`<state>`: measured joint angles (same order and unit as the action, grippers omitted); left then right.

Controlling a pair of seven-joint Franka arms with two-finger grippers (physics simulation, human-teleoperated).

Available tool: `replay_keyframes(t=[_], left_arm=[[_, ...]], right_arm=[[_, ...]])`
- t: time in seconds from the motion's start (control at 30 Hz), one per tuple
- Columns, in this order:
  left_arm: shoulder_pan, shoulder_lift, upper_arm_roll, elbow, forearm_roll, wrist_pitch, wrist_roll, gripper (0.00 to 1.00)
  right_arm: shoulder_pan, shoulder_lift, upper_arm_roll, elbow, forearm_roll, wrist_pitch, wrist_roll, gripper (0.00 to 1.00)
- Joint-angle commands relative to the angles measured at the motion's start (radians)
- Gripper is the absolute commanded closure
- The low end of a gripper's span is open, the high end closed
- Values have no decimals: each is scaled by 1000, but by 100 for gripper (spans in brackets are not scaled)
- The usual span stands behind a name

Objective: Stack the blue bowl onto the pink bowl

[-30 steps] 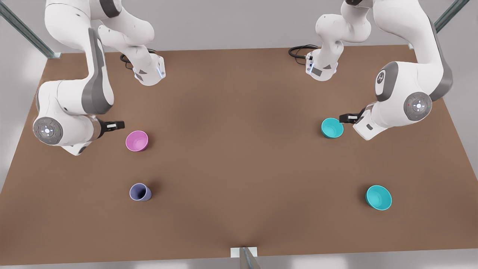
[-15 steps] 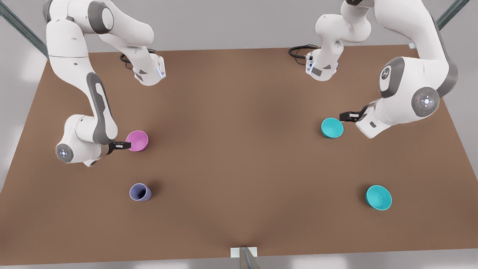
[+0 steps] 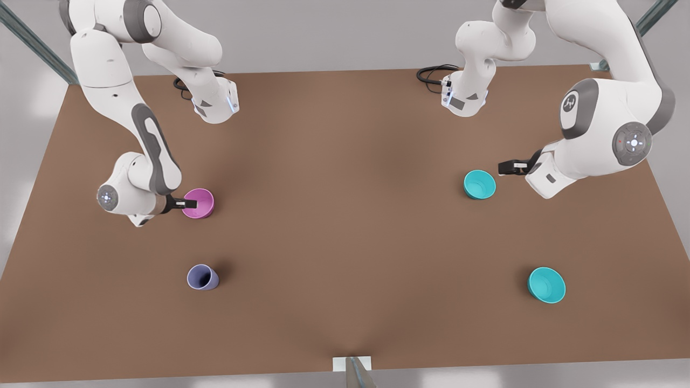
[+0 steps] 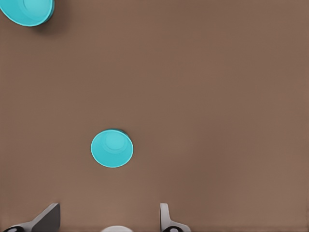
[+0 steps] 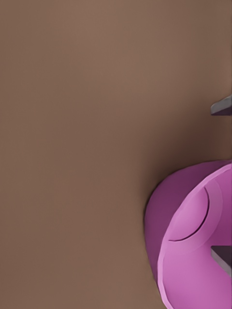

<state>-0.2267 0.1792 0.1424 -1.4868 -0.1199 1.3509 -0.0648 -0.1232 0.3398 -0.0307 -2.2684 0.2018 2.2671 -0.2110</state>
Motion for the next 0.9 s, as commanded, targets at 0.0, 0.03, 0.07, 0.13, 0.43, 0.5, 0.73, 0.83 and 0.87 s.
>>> replay_keyframes(t=[0.0,0.03,0.07,0.13,0.43,0.5,0.73,0.83,0.87], left_arm=[[-2,-1,0,0,-1,-6,-1,0],[-2,-1,-1,0,-1,-6,-1,0],[-2,-1,-1,2,-1,-22,-1,0],[-2,-1,-1,2,-1,-24,-1,0],[-3,-1,-3,0,-1,-26,-1,0],[-3,-1,-1,2,-1,-26,-1,0],[0,11,-1,0,-1,-27,-1,0],[1,34,-1,0,-10,-47,-4,0],[1,34,0,2,-14,-47,-3,0]], right_arm=[[0,14,0,0,10,43,-85,0],[0,18,0,0,10,43,-85,0],[2,19,0,1,10,46,-77,1],[2,25,0,4,10,45,-77,18],[0,30,3,32,33,26,-71,79],[19,8,64,32,129,3,-61,79],[546,28,138,268,283,17,484,79],[714,212,132,571,272,46,806,79],[754,267,127,639,233,51,852,79]])
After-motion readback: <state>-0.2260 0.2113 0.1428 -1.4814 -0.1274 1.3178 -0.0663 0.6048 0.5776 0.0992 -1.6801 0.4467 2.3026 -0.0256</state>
